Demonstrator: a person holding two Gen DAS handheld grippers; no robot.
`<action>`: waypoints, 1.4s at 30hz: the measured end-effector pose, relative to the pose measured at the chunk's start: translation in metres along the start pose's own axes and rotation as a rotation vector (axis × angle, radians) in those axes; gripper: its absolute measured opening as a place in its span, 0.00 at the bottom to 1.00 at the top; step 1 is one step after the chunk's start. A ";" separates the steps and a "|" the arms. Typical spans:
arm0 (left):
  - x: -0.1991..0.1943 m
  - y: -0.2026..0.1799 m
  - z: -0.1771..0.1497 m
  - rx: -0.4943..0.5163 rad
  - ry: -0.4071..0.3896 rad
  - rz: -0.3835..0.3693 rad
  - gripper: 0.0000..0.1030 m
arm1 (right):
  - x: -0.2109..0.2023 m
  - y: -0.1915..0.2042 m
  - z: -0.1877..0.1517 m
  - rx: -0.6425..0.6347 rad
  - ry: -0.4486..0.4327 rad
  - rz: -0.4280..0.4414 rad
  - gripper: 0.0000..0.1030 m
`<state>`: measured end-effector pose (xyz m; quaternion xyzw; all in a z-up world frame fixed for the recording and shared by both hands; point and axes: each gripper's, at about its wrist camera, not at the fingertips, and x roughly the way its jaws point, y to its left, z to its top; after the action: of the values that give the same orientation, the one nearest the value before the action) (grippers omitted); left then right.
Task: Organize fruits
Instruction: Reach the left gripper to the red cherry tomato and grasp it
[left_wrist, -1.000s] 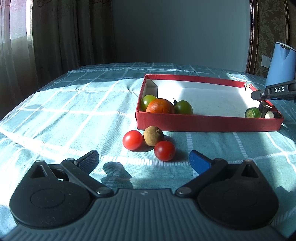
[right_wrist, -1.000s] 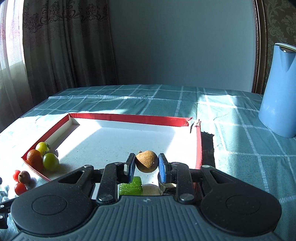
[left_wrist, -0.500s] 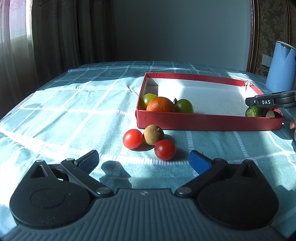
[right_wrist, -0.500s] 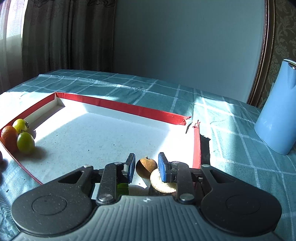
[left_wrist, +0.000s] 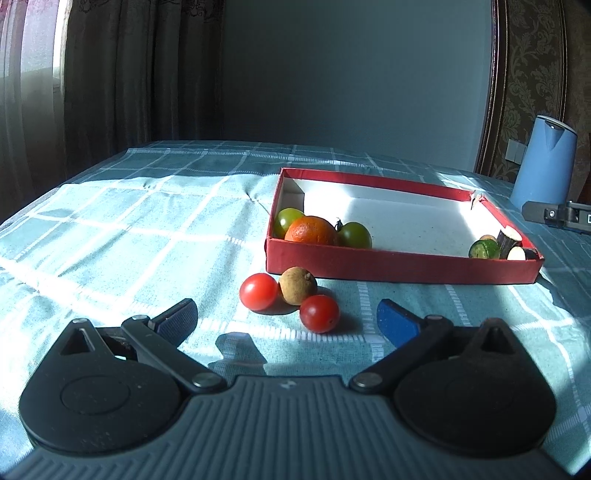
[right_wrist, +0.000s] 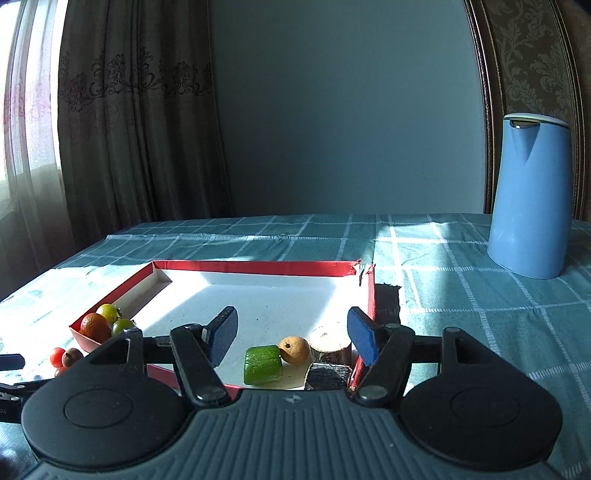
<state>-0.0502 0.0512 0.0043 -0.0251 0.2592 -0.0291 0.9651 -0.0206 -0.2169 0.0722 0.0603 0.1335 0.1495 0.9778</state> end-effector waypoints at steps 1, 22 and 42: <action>-0.002 0.001 0.001 0.001 -0.012 -0.001 0.88 | -0.002 -0.002 -0.003 0.011 -0.006 0.007 0.63; 0.019 0.031 0.022 0.207 0.024 0.072 0.58 | 0.007 -0.004 -0.014 0.030 0.063 0.056 0.68; 0.044 0.007 0.021 0.196 0.111 -0.053 0.35 | 0.008 -0.001 -0.016 0.024 0.078 0.056 0.68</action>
<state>-0.0009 0.0555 0.0001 0.0640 0.3072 -0.0812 0.9460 -0.0172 -0.2145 0.0548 0.0700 0.1717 0.1772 0.9665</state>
